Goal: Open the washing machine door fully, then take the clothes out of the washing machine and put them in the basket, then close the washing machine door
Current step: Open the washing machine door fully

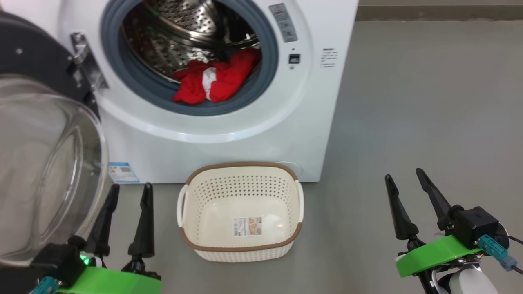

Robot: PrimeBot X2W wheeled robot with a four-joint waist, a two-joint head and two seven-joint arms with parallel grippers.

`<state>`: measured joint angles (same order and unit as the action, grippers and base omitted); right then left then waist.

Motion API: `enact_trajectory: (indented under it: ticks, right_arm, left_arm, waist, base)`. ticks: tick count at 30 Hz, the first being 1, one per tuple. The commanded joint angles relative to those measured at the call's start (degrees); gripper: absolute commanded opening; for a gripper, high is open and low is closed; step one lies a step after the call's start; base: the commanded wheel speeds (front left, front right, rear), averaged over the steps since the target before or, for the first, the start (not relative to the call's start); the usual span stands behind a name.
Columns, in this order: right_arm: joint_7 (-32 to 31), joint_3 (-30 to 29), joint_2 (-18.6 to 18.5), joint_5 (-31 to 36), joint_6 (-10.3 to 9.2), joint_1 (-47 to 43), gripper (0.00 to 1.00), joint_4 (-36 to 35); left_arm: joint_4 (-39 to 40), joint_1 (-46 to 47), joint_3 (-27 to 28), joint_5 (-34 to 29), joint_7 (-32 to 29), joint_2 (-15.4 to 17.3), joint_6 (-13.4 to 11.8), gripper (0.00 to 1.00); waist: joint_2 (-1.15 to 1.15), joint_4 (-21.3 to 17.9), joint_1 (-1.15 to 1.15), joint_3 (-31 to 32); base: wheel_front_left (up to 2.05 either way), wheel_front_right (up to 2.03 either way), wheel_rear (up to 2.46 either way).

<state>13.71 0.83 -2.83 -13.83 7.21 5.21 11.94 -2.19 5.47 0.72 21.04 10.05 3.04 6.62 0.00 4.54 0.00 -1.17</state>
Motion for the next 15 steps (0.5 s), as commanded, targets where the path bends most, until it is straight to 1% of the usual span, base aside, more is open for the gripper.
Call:
enact_trajectory:
  ticks: [1,7,10,15]
  right_arm:
    - [0.8,0.9,0.0,0.7,0.28,0.9,1.0,-1.5]
    - [1.0,0.0,0.0,1.1,0.28,-0.5,1.0,-2.4]
    - [1.1,-0.1,0.0,1.0,0.28,-1.3,1.0,-2.7]
    - [1.2,0.1,0.0,0.9,0.28,-2.6,1.0,-3.0]
  left_arm:
    - [1.2,0.3,1.6,0.8,-0.1,1.2,0.3,1.0]
    - [0.2,-1.9,1.5,0.1,0.7,2.9,0.3,1.0]
    - [-0.1,-3.0,1.5,-1.9,1.3,3.9,-0.7,1.0]
    - [-0.9,-5.1,1.8,-1.9,1.9,4.0,-1.1,1.0]
  waist:
    - [0.0,-2.5,0.0,1.0]
    - [0.0,-5.1,0.0,1.7]
    - [0.0,-6.1,0.0,2.2]
    - [0.0,-7.5,0.0,3.3]
  base:
    - [0.0,0.0,0.0]
    - [0.0,0.0,0.0]
    - [0.0,0.0,0.0]
    - [0.0,0.0,0.0]
